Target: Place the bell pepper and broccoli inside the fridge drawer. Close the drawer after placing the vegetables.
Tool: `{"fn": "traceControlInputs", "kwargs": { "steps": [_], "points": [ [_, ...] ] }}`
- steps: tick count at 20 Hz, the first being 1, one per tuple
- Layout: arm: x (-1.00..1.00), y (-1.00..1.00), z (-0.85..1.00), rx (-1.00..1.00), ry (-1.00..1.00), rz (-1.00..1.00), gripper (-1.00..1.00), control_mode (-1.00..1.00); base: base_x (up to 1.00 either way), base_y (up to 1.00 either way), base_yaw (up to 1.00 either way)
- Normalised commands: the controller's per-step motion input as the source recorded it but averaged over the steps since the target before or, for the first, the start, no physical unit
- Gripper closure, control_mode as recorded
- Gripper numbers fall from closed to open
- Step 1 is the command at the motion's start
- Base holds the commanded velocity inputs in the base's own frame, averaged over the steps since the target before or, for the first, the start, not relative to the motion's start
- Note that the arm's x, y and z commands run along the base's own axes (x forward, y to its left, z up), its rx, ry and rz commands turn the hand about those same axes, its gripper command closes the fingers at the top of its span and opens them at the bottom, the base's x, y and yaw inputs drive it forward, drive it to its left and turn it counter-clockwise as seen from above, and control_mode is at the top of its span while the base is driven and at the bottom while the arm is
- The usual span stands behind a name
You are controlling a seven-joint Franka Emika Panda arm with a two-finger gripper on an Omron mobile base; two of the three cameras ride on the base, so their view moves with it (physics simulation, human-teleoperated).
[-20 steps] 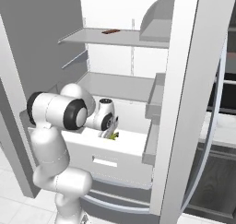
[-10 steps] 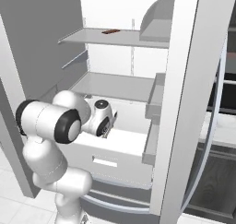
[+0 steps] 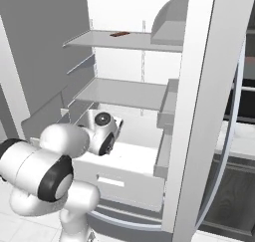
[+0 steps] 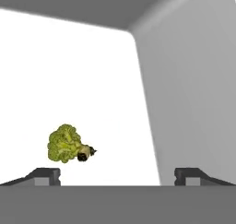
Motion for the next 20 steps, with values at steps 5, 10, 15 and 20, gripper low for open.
{"fn": "traceControlInputs", "kwargs": {
  "steps": [5, 10, 15, 20],
  "points": [
    [-0.39, 0.0, 0.96, 0.0, 0.03, 0.0, -1.0, -1.0, 0.0, 0.0, 0.0],
    [0.0, 0.12, 1.0, 0.0, 0.01, 0.0, -1.0, -1.0, 0.0, 0.0, 0.0],
    [-0.41, 0.0, 0.98, 0.0, 0.0, 0.0, -1.0, -1.0, 0.0, 0.0, 0.0],
    [-1.0, 0.01, 0.84, 0.05, 0.0, -0.01, -1.0, -1.0, 0.0, 0.0, 0.0]
  ]
}}
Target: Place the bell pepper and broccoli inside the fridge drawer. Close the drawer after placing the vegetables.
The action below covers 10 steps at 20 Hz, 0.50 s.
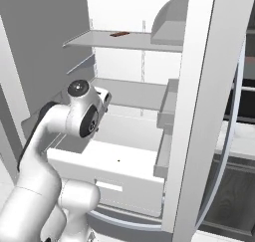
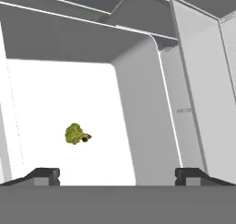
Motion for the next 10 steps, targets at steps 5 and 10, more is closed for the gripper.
{"fn": "traceControlInputs", "kwargs": {
  "steps": [5, 10],
  "points": [
    [-1.0, 0.15, 0.68, 0.09, 0.0, -0.07, -1.0, -1.0, 0.0, 0.0, 0.0],
    [-1.0, 0.21, 0.56, 0.11, 0.02, -0.16, -1.0, -1.0, 0.0, 0.0, 0.0]
  ]
}}
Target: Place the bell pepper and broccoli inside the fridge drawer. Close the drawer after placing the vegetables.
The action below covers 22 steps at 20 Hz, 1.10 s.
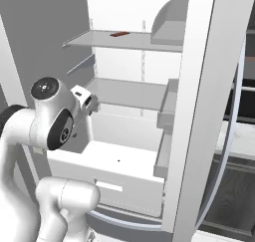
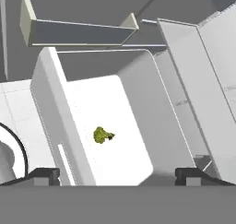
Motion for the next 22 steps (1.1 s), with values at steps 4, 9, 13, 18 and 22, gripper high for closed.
{"fn": "traceControlInputs", "kwargs": {
  "steps": [4, 9, 13, 18, 22],
  "points": [
    [-1.0, 0.15, 0.49, 0.12, 0.05, -0.18, -1.0, -1.0, 0.0, 0.0, 0.0],
    [-0.7, 0.03, 0.11, 0.05, 0.01, -0.12, -1.0, -1.0, 0.0, 0.0, 0.0],
    [0.0, 0.03, 0.0, 0.0, 0.0, 0.0, -1.0, -1.0, 0.0, 0.0, 0.0],
    [-0.36, 0.0, 0.0, 0.0, -0.12, -0.03, -1.0, -1.0, 0.0, 0.0, 0.0],
    [-0.19, 0.01, 0.0, 0.0, -0.04, 0.0, -1.0, 1.0, -0.73, 0.26, 0.0]
  ]
}}
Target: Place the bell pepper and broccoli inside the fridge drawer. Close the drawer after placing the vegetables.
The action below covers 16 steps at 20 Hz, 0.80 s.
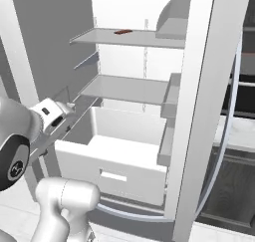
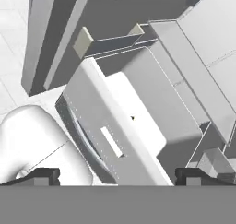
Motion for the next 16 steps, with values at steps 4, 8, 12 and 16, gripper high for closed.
{"fn": "traceControlInputs", "kwargs": {
  "steps": [4, 8, 12, 16],
  "points": [
    [0.0, 0.0, 0.0, 0.0, 0.0, 0.0, -1.0, 1.0, -1.0, 0.32, -0.03],
    [0.0, 0.0, 0.0, 0.0, 0.0, 0.0, -1.0, 1.0, -1.0, 0.24, -0.32],
    [0.0, 0.0, 0.0, 0.0, 0.0, 0.0, -1.0, 1.0, -0.83, 0.04, -0.69],
    [0.0, 0.0, 0.0, 0.0, 0.0, 0.0, -1.0, 1.0, -0.34, 0.0, -0.78]
  ]
}}
